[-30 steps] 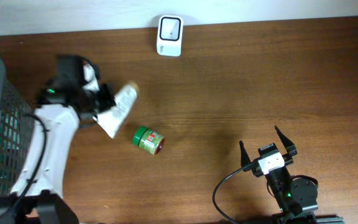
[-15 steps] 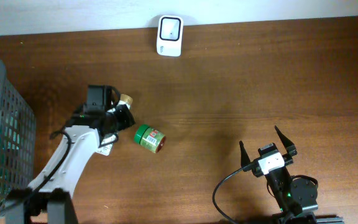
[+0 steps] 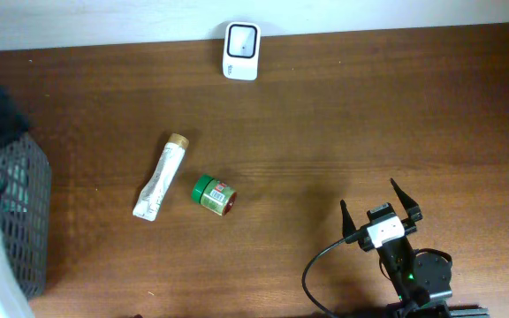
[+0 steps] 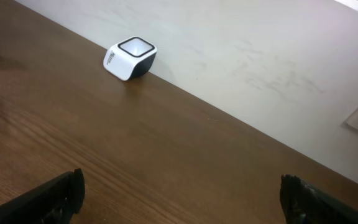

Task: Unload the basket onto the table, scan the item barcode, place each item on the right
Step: 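Place the white tube on the table beside the green jar, then grasp the green 3M glove pack in the basket with the left gripper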

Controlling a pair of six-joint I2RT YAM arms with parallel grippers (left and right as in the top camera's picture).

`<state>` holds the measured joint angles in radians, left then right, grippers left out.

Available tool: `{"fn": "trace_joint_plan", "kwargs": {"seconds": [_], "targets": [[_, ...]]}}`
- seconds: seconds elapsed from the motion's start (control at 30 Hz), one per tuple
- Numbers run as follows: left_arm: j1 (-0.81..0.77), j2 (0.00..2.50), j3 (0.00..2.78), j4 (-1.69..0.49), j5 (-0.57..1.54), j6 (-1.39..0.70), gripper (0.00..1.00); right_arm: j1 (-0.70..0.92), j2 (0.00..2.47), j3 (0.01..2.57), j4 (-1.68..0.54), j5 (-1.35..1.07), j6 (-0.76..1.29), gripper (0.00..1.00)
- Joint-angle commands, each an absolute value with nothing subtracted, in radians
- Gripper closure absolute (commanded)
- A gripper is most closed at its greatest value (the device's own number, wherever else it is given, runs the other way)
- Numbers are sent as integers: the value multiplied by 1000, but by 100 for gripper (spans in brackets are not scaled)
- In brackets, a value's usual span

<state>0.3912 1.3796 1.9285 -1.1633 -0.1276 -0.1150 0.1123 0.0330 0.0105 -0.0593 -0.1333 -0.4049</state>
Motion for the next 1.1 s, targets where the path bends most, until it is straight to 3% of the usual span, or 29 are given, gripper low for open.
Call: {"fn": "trace_joint_plan", "kwargs": {"seconds": [0.0, 0.23, 0.5, 0.7, 0.93, 1.03, 1.07], "targets": [[579, 1409, 1927, -1172, -244, -89, 18, 117, 28, 6, -65, -145, -411, 2], [844, 1625, 1861, -1172, -222, -159, 22, 117, 28, 6, -65, -145, -411, 2], [854, 1835, 1637, -1093, -252, -67, 30, 117, 28, 6, -65, -145, -411, 2], [854, 1881, 1470, -908, -88, 152, 27, 117, 28, 6, -65, -145, -411, 2], [854, 1974, 1433, -862, -97, 197, 25, 117, 28, 6, -65, -145, -411, 2], [854, 2009, 1422, -864, -198, 197, 35, 117, 28, 6, -65, -145, -411, 2], [854, 2013, 1422, -864, -208, 196, 43, 117, 28, 6, -65, -145, -411, 2]]}}
